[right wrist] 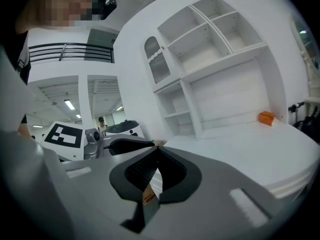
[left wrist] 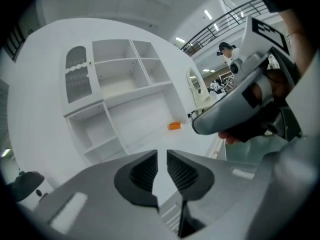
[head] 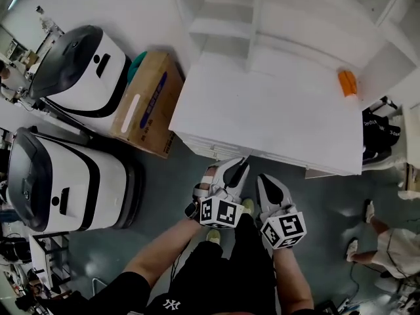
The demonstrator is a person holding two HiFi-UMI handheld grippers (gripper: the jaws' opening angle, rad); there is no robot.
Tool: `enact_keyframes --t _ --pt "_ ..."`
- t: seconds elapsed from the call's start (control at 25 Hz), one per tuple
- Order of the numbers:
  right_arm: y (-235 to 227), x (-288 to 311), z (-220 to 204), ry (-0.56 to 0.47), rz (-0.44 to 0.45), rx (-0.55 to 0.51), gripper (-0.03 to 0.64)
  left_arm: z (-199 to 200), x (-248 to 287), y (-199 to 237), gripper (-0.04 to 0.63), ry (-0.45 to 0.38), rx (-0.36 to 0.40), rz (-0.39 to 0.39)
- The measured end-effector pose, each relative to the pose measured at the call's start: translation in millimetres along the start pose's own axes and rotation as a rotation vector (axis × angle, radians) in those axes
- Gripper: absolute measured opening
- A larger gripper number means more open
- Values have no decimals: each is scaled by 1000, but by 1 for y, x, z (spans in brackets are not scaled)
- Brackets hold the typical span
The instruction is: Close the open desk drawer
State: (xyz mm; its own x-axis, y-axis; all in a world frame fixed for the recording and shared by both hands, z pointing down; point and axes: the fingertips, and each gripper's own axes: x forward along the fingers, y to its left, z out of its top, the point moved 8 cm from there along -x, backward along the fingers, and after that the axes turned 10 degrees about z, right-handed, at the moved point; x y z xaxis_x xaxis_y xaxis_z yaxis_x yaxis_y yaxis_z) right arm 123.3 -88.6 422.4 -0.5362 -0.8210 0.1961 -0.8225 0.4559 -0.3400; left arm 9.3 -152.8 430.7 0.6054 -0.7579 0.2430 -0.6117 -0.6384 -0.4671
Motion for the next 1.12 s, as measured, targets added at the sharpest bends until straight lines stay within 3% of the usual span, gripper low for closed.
enact_keyframes --t 0.16,0.64,0.92,1.12 --pt "20 -3 13 -14 5 -22 17 21 -25 14 6 -24 -84 3" --pt "69 -17 40 -43 12 -82 17 57 -91 52 6 -22 -376 -4" --pt "100 -31 55 -65 6 -103 15 68 -130 58 6 -23 -442 -1" --pt "115 -37 66 -80 21 -136 15 83 -146 61 6 -49 -425 14"
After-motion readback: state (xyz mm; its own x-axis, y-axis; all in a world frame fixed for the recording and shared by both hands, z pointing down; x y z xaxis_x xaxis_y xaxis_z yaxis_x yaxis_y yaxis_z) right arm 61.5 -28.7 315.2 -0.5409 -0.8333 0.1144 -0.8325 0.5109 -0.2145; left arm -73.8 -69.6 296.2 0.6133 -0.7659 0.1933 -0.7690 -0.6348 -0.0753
